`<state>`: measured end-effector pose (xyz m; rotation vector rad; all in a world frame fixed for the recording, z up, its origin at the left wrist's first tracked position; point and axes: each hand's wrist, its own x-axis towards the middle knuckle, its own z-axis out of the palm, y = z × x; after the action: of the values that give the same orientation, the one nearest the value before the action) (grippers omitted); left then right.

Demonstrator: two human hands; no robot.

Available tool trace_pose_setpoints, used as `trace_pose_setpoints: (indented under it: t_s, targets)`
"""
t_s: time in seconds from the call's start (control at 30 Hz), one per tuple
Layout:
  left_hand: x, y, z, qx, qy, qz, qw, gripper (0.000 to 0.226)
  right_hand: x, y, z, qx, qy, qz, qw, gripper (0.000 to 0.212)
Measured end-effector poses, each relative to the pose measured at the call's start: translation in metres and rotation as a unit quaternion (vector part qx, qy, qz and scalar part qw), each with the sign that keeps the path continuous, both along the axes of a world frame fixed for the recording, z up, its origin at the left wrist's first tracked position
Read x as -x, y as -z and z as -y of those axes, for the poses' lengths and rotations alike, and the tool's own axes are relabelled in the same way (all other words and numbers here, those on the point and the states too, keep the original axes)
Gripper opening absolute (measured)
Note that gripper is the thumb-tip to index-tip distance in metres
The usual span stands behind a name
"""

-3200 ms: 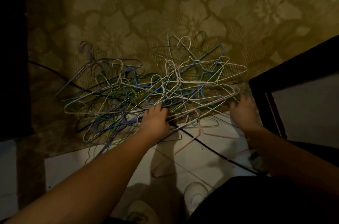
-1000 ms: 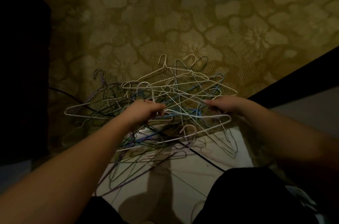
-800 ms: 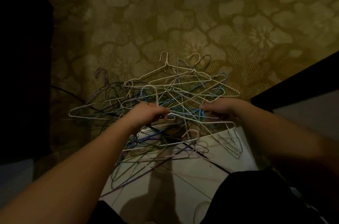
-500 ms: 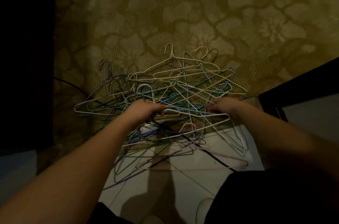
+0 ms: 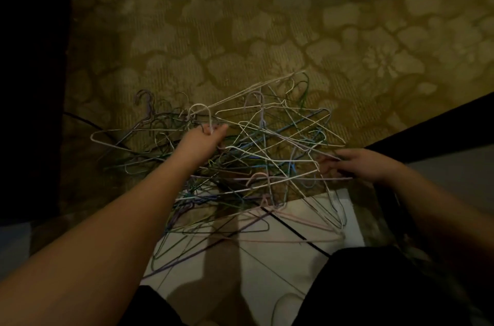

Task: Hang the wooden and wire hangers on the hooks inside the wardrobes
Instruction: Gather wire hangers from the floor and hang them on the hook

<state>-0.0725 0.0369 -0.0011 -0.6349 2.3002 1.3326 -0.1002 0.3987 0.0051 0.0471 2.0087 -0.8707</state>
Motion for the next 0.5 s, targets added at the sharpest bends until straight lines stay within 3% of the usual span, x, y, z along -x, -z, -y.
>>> trace_pose_setpoints:
  t_s: [0.13, 0.33, 0.43, 0.5]
  targets:
    - [0.007, -0.008, -0.008, 0.035, 0.051, -0.010, 0.998, 0.054, 0.010, -0.015, 0.011, -0.010, -0.065, -0.013, 0.998, 0.020]
    - [-0.001, -0.008, -0.011, -0.073, 0.101, 0.020, 0.992, 0.037, 0.021, -0.025, 0.039, 0.027, -0.057, -0.032, 0.997, 0.022]
    - [-0.003, -0.006, -0.008, -0.052, 0.132, 0.037, 0.989, 0.027, 0.029, -0.022, 0.052, 0.016, -0.058, -0.066, 0.996, 0.015]
    - [-0.004, -0.004, -0.004, -0.023, 0.115, 0.043, 0.992, 0.034, 0.033, -0.022, 0.061, 0.025, -0.054, -0.078, 0.995, 0.016]
